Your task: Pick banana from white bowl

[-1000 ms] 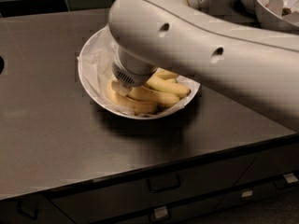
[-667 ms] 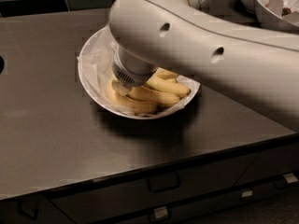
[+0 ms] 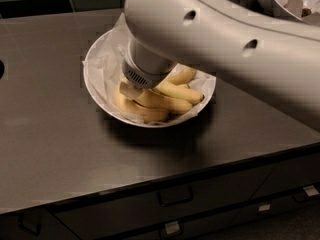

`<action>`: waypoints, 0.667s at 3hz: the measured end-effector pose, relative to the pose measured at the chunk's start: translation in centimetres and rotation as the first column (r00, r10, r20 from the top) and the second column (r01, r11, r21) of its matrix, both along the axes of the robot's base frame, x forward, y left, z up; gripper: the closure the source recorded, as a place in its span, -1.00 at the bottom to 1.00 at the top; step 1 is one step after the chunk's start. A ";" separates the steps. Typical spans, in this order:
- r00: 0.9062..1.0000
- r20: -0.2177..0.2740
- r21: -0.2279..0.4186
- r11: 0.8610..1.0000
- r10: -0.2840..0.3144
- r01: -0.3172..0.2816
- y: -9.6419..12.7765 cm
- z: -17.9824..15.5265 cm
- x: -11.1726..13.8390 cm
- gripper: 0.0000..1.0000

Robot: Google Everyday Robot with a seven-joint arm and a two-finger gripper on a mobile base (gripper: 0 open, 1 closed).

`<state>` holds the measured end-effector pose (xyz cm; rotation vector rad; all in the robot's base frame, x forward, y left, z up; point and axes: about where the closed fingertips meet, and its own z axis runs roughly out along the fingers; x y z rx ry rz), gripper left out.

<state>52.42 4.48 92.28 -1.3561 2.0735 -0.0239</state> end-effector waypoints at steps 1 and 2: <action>0.998 0.037 0.013 0.998 0.055 -0.056 0.2 2.7 -0.5 1.00; 0.994 0.072 0.019 0.996 0.084 -0.086 0.4 4.8 -0.9 1.00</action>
Offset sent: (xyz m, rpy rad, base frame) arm -0.0105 0.0033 0.0665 0.0304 -0.1010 0.1172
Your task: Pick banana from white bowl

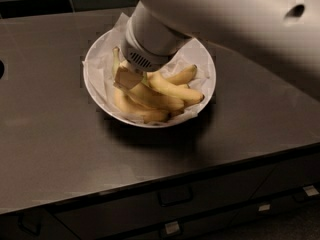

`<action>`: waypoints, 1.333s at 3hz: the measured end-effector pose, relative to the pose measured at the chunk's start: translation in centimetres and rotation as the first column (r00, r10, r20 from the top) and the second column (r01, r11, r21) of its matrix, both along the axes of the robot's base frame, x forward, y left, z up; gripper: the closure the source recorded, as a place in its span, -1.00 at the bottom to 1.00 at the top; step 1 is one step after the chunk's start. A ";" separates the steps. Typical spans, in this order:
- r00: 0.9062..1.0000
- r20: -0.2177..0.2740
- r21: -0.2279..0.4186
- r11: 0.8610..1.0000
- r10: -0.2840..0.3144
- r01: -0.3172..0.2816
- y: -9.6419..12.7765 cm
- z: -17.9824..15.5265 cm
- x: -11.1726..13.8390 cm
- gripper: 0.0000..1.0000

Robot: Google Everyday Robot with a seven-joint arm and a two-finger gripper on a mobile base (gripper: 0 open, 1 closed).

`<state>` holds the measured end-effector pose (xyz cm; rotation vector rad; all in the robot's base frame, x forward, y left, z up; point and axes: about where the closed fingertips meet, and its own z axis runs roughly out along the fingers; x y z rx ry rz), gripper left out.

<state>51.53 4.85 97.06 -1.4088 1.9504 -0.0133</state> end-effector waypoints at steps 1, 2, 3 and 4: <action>0.999 0.029 0.007 1.000 0.016 -0.016 0.2 1.6 -0.2 1.00; 0.997 0.071 0.010 1.000 0.018 -0.018 0.0 3.3 -0.4 1.00; 0.992 0.128 0.010 1.000 -0.013 0.011 -1.2 5.6 -0.4 1.00; 0.983 0.165 0.053 0.996 -0.083 0.075 -5.8 8.3 -0.1 1.00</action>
Offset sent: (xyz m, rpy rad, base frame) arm 0.0005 -0.0037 0.0396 0.0112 -0.0929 0.0171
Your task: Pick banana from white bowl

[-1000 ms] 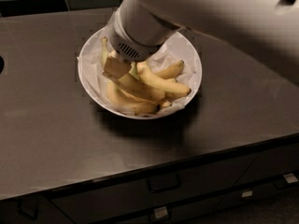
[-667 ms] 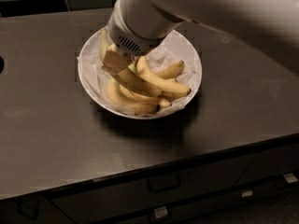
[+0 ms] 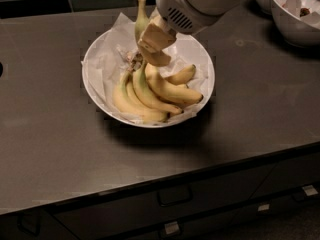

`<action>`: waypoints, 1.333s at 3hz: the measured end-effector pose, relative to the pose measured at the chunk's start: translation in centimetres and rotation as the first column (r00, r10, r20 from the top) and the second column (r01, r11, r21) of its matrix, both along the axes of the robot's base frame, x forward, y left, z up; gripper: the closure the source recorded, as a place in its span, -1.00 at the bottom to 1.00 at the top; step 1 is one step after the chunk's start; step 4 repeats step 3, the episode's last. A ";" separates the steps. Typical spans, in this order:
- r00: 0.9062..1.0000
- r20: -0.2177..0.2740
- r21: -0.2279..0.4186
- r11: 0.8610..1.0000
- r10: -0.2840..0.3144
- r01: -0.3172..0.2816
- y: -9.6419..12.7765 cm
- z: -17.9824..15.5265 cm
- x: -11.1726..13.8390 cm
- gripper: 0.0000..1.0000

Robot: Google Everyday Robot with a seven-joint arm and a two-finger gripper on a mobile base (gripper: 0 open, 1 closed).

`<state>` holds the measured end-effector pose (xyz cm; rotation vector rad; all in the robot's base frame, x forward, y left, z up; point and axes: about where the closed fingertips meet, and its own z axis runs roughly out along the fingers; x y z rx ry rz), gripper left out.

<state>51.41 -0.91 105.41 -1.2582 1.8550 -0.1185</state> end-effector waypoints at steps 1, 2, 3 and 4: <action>0.999 0.020 0.041 0.999 -0.030 0.029 -3.3 2.1 0.1 1.00; 0.999 0.038 0.075 0.997 -0.027 0.024 -5.2 4.3 -0.4 1.00; 1.000 0.020 0.104 0.994 0.017 -0.019 -5.9 5.4 -1.4 1.00; 1.000 0.020 0.104 0.994 0.017 -0.019 -5.9 5.4 -1.4 1.00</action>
Offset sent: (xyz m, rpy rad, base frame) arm 0.0023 -0.0839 0.0485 0.1164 -0.0224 -0.0310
